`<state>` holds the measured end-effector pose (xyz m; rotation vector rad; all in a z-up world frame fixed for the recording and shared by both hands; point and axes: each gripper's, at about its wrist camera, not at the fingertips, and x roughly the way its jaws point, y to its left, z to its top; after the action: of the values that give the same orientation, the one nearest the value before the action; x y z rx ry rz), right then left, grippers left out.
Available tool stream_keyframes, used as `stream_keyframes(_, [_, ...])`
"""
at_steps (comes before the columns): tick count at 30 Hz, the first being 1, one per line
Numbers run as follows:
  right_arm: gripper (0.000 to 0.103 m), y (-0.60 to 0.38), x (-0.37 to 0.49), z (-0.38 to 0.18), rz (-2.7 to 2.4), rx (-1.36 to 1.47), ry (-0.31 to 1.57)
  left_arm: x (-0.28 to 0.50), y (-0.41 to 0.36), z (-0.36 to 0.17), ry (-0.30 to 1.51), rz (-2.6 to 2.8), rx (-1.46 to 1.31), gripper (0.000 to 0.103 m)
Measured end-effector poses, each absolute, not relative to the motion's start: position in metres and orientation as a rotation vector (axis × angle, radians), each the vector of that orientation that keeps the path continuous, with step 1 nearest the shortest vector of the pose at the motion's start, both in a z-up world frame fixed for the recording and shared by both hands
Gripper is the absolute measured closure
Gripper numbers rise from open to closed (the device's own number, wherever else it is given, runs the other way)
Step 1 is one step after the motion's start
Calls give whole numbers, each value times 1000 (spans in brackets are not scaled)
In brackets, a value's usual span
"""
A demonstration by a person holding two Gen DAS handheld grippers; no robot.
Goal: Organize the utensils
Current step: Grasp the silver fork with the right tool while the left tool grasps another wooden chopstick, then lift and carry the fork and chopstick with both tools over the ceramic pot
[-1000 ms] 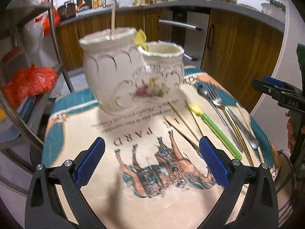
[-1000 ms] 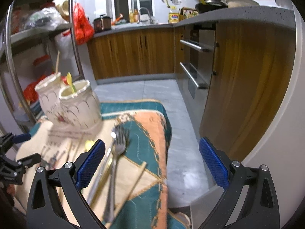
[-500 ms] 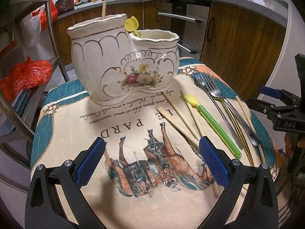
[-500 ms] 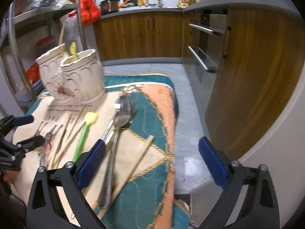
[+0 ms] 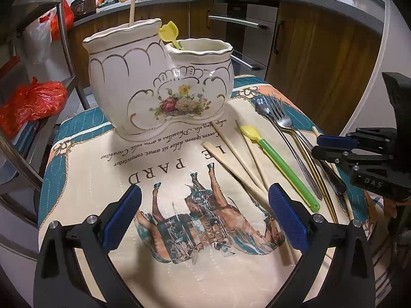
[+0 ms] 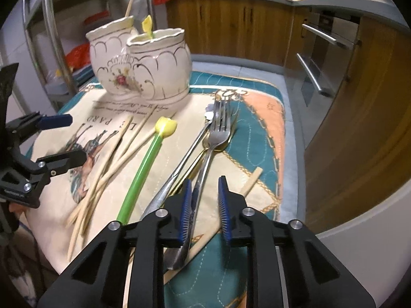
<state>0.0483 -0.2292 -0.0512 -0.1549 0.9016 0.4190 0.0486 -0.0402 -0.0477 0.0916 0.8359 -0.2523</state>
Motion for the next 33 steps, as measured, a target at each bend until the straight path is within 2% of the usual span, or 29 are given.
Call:
stream_keyframes(5, [83,-223,61,-54,409,-168,924,53,-44,-49,859,-253,66,6])
stream_keyframes(10, [93,-221,71,-58,426,-154,933,61,-49,-50,887,-242,26,8])
stream_keyframes(13, [95,-223,70,-58,430,-138,920,65,-49,-51,906,-240,-20,22])
stream_keyframes(15, [96,-224,69,-57,428,-124,909,70,-50,-53,926,-246,-50,40])
stream_keyframes(18, [97,-227,67,-57,436,-101,901,74,-54,-57,950,-254,-79,51])
stream_keyframes(21, [97,-230,65,-57,438,-77,888,74,-64,-59,959,-262,-60,54])
stream_keyframes(23, [97,-234,65,-55,442,-53,876,73,-70,-62,965,-263,-43,63])
stream_keyframes(27, [100,-237,61,-50,449,-25,853,76,-73,-63,967,-270,-47,94])
stream_keyframes(29, [100,-238,60,-48,453,-14,845,79,-71,-64,980,-271,-46,97])
stream_keyframes(33, [100,-237,56,-46,462,6,832,78,-64,-61,975,-283,-44,97])
